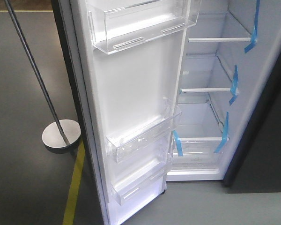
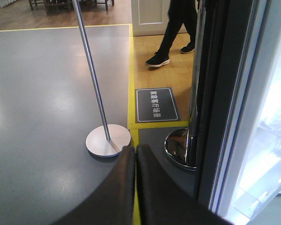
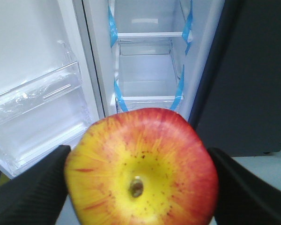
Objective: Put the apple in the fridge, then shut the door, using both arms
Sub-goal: 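Move the held apple toward the upper door bin with the right gripper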
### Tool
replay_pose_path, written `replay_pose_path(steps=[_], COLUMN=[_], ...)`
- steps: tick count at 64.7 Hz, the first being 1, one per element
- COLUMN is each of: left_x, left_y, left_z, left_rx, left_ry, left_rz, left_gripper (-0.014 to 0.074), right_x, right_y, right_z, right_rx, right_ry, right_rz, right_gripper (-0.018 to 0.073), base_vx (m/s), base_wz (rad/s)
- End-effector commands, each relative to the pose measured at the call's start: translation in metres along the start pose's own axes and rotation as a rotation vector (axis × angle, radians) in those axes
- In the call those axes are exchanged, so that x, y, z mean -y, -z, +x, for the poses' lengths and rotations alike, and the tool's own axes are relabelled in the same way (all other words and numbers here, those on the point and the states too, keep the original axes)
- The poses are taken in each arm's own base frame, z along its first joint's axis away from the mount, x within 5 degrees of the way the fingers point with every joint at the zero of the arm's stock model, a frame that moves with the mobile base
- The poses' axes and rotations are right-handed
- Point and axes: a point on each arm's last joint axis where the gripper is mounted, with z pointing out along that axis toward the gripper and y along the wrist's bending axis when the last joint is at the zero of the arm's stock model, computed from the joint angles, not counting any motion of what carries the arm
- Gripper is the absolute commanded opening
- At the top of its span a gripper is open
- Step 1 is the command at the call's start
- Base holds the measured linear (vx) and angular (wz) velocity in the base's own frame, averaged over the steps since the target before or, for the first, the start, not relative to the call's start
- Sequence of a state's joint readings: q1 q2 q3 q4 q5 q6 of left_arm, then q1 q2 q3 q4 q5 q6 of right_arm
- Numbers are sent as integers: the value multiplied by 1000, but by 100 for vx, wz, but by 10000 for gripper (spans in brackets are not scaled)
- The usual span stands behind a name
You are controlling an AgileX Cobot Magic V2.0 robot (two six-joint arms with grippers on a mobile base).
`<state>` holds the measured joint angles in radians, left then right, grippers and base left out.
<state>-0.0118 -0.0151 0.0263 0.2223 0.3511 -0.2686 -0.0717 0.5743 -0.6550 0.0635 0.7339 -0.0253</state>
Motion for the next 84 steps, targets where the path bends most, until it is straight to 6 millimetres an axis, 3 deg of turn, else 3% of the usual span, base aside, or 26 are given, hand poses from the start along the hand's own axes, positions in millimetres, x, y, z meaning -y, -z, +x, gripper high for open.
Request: replay_pose_path(steps=[1, 84], left_x=[1, 1], left_y=[-1, -1], left_z=[-1, -1], left_rx=[60, 60], left_ry=[-1, -1], left_rz=[19, 19], left_gripper=[-5, -5], right_x=[0, 0], right_y=[6, 6], right_z=[-14, -14], right_rx=[107, 107], right_ry=[1, 1], right_rz=[6, 6], right_gripper=[132, 132], base_vx=[4, 4], base_wz=[0, 0])
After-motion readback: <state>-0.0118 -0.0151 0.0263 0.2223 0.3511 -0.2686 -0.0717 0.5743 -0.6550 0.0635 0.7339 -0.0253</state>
